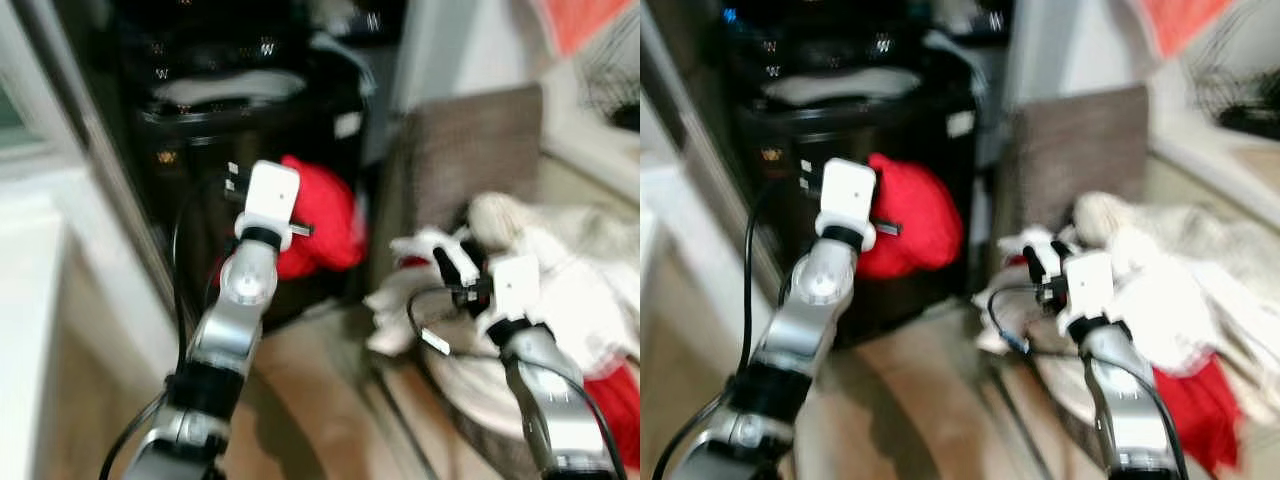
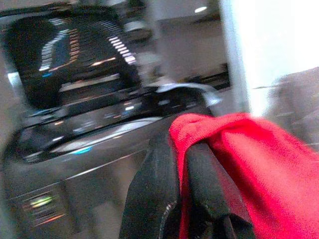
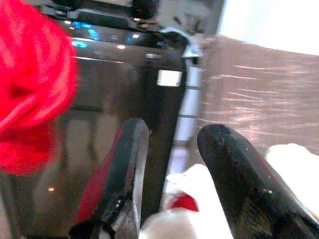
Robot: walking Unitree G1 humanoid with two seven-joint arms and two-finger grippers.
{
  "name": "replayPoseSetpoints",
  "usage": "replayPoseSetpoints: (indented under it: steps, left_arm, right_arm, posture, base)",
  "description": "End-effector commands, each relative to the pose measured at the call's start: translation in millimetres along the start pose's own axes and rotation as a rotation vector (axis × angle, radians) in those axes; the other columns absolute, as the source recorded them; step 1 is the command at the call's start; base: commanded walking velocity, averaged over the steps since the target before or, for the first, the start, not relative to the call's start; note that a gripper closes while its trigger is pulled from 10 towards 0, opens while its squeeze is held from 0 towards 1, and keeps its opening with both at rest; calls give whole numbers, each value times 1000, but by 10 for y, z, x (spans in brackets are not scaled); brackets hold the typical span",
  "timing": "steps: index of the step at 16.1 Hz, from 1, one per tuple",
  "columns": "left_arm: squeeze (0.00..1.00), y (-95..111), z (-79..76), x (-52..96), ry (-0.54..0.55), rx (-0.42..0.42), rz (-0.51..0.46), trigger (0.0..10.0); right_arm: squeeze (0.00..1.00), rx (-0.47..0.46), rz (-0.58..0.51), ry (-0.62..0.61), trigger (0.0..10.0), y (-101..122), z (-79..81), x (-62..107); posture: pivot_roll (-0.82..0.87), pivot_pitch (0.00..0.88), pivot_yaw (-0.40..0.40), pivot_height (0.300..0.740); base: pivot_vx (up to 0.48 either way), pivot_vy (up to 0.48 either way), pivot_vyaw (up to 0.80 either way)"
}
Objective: Clothes washing
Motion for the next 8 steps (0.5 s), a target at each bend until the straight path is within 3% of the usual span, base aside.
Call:
replayPoseSetpoints:
  steps: [1,4,6,8]
  left_arm:
    - [0,-11,191,-16,67,-15,3,0]
    - [0,28,238,-28,106,-11,-4,0]
    - [0,180,194,-55,70,-66,-64,0]
    - [0,352,140,-94,36,-91,-116,0]
  right_arm:
    - [0,-2,-43,39,10000,126,94,-94]
    - [0,-5,-50,40,10000,158,98,-118]
    - [0,5,-81,24,10000,255,67,-165]
    - [0,24,-113,22,10000,341,63,-193]
  posture:
    - [-72,0,-23,740]
    - [-70,6,-27,740]
    - [-70,7,-27,740]
    - [-65,11,-28,740]
  base:
    - [480,0,0]
    - [480,0,0]
    - [480,0,778]
    - [439,0,0]
Point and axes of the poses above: a point about 5 cm out from each wrist's last joint towards the gripper, its own x axis pointing back from the gripper into the wrist, its own y axis along the axis of the wrist's last joint, z = x × y, the point moved 6 cm from there along -x, pointing out of the wrist towards the gripper, and after that the axes turned 5 degrees about -x, right-handed, at the moved point
